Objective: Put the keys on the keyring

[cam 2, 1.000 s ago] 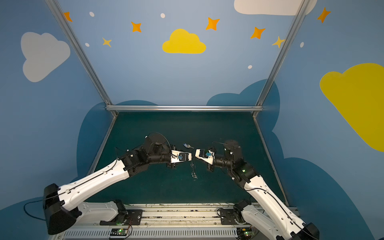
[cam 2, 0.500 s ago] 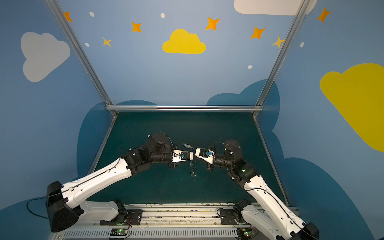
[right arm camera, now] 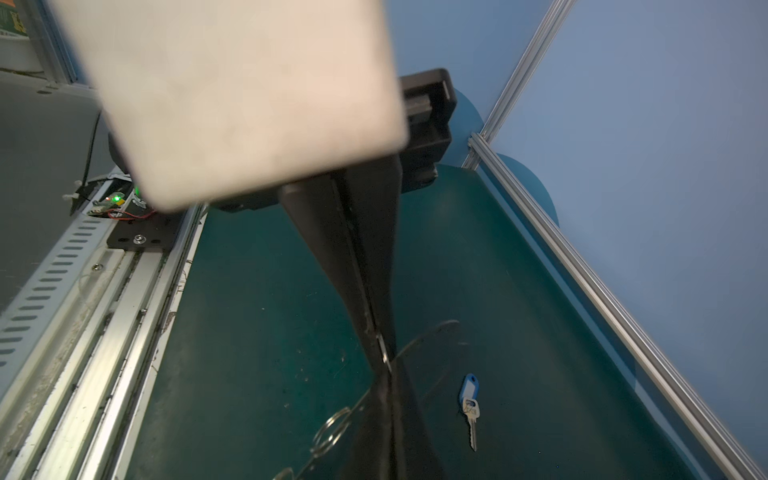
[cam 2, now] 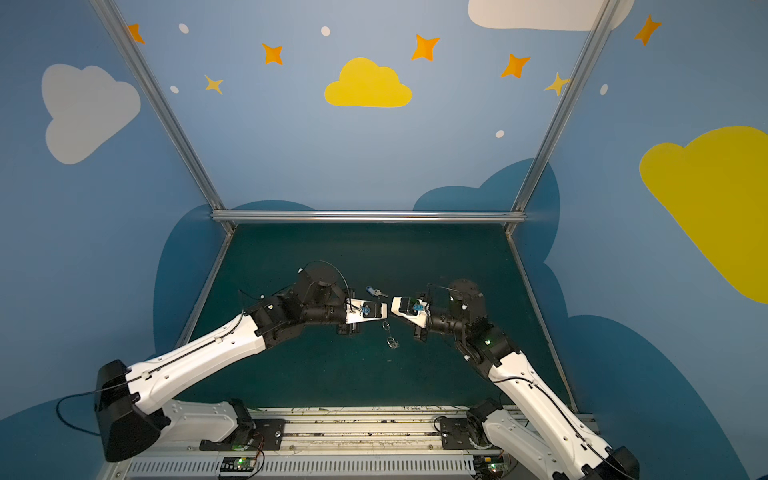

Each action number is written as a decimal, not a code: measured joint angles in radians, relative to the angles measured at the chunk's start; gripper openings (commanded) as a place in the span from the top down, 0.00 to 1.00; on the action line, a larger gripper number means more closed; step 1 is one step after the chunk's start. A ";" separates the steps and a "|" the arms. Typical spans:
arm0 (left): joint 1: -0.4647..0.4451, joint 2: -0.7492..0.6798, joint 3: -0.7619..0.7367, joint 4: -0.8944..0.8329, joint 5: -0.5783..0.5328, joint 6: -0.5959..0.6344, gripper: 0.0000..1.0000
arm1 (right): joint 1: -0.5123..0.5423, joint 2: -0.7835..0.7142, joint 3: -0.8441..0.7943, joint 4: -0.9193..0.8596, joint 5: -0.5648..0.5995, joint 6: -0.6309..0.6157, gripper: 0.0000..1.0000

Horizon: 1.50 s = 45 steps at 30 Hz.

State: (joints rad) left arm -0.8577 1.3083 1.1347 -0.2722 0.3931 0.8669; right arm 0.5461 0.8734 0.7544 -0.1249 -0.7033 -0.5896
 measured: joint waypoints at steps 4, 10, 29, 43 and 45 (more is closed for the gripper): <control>-0.001 0.000 0.000 0.004 0.018 0.018 0.97 | -0.011 -0.021 -0.006 -0.003 0.000 -0.013 0.81; -0.001 -0.001 0.000 0.006 0.036 0.043 0.97 | -0.025 -0.026 -0.008 -0.029 -0.007 -0.027 0.81; -0.001 -0.001 -0.001 0.021 0.073 0.087 0.97 | -0.029 -0.006 -0.008 -0.048 -0.091 -0.039 0.89; 0.006 -0.023 -0.013 0.042 0.079 0.081 0.63 | -0.031 -0.005 -0.023 -0.024 -0.090 -0.049 1.00; 0.019 -0.055 -0.043 0.065 0.072 0.059 0.61 | -0.029 -0.018 -0.054 0.007 -0.079 -0.056 1.00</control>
State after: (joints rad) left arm -0.8383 1.2533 1.0916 -0.2070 0.4648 0.9257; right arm 0.5167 0.8555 0.7002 -0.1177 -0.7826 -0.6456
